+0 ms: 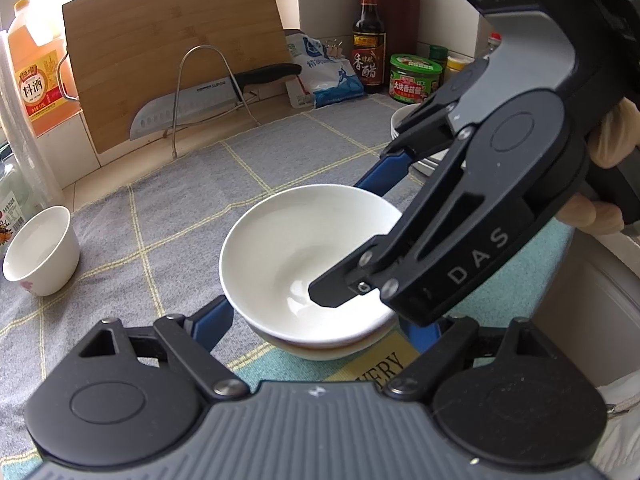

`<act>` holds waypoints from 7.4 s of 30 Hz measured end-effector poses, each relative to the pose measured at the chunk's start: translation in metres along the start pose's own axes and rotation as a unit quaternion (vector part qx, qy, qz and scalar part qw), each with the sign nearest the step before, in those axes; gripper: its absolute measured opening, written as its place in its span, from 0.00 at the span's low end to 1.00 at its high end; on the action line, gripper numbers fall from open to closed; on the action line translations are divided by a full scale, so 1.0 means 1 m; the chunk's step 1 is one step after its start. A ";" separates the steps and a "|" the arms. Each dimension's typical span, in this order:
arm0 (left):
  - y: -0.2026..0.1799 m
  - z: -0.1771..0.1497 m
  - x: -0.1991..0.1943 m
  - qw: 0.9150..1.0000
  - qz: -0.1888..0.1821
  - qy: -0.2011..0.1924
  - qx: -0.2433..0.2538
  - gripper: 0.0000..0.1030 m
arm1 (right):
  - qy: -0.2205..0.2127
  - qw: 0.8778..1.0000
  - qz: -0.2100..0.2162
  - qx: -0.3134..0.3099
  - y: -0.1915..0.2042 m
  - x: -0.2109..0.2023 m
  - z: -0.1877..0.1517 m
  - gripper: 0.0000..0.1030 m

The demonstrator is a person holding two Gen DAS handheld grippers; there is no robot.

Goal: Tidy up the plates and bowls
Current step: 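Lower the pink-flowered bowl into the white bowl and open the right tool, then move the left tool to the plain white bowl by the glass jar, then close the left tool on the rim of the white bowl, then carry the white bowl with the left tool over the nested bowls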

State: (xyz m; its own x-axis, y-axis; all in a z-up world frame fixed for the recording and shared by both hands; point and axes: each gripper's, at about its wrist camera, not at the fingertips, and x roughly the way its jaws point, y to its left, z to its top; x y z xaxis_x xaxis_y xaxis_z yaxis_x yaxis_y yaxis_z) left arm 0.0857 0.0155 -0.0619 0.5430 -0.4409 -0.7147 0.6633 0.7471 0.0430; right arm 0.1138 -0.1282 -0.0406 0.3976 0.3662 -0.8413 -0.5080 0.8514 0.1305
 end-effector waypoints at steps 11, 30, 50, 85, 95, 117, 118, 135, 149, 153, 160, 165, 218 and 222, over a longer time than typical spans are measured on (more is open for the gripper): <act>0.002 -0.003 -0.017 1.000 -0.010 -0.012 0.009 0.92 | -0.029 0.999 -0.020 -0.009 -0.006 -0.015 -0.007 1.00; -0.006 -0.003 -0.031 0.998 0.049 -0.014 -0.038 0.92 | -0.069 0.995 -0.029 -0.062 -0.004 -0.038 -0.021 1.00; 0.079 0.008 -0.060 0.982 0.162 -0.001 -0.098 0.92 | -0.111 0.986 -0.024 -0.124 0.030 -0.025 0.015 1.00; 0.331 0.026 0.062 0.978 0.043 0.022 -0.202 0.74 | -0.040 0.997 0.010 -0.071 0.042 0.177 0.193 0.98; 0.340 0.020 0.068 0.979 0.018 0.022 -0.202 0.66 | -0.029 0.995 -0.003 -0.098 0.047 0.201 0.197 0.85; 0.331 0.029 0.075 0.986 0.000 0.027 -0.162 0.61 | -0.036 0.994 -0.010 -0.105 0.050 0.200 0.198 0.87; 0.332 0.029 0.074 0.986 -0.004 0.026 -0.166 0.61 | -0.035 0.994 -0.009 -0.105 0.049 0.200 0.198 0.87; 0.322 0.031 0.053 0.984 -0.007 0.012 -0.179 0.46 | -0.034 0.994 -0.014 -0.104 0.053 0.179 0.189 0.87; 0.273 0.044 0.016 0.983 -0.016 0.013 -0.185 0.46 | -0.030 0.994 -0.011 -0.106 0.059 0.123 0.165 0.87; 0.251 0.049 0.006 0.984 -0.019 0.013 -0.175 0.46 | -0.033 0.994 -0.006 -0.101 0.056 0.102 0.152 0.87; 0.213 0.057 -0.003 0.986 -0.028 0.017 -0.164 0.46 | -0.036 0.995 -0.007 -0.094 0.053 0.069 0.125 0.87; 0.186 0.063 -0.007 0.987 -0.038 0.016 -0.153 0.46 | -0.038 0.995 -0.013 -0.088 0.047 0.047 0.104 0.87; 0.057 0.076 0.002 0.989 -0.078 0.051 -0.117 0.48 | -0.023 0.998 -0.022 -0.047 0.005 -0.026 -0.001 0.87; 0.056 0.073 0.005 0.988 -0.079 0.058 -0.116 0.48 | -0.015 0.999 -0.019 -0.049 0.006 -0.022 -0.002 0.87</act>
State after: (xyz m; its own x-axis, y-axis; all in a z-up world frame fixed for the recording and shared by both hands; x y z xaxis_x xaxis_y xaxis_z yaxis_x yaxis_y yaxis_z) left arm 0.1630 0.0193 -0.0122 0.3705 -0.5117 -0.7751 0.5919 0.7732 -0.2275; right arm 0.1002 -0.1319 -0.0229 0.4402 0.3474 -0.8280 -0.5636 0.8248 0.0465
